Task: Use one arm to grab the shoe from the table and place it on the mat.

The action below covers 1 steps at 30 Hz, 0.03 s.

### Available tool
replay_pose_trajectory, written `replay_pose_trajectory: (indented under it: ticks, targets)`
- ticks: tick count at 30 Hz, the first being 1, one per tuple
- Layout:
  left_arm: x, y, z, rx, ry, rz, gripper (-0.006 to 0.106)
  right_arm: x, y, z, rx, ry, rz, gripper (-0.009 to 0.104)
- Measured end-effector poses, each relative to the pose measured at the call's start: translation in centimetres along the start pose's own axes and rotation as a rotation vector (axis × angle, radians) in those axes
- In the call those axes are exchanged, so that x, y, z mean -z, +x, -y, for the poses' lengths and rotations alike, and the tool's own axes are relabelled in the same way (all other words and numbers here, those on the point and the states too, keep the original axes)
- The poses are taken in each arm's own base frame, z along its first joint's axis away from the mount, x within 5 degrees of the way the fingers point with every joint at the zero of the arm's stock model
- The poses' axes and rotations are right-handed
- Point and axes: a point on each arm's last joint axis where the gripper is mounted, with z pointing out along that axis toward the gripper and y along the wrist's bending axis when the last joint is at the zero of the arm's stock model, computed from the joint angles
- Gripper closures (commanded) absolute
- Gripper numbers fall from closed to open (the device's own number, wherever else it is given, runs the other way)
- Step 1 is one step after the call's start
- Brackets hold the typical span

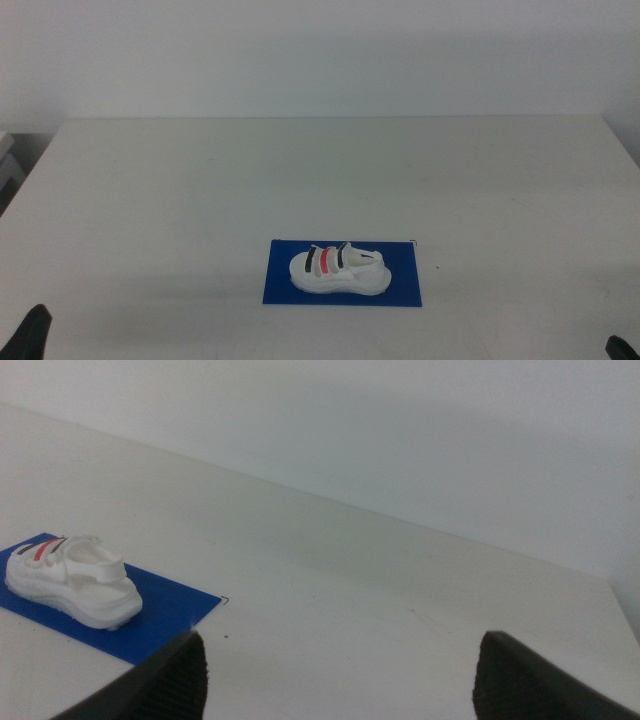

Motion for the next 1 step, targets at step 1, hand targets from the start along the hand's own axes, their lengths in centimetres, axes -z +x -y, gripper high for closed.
replay_pose_trajectory:
  ticks: [1]
  targets:
    - [0.0, 0.0, 0.0, 0.0, 0.0, 0.0, 0.007, 0.0, -0.02, 0.0, 0.0, 0.0, 0.002, 0.004]
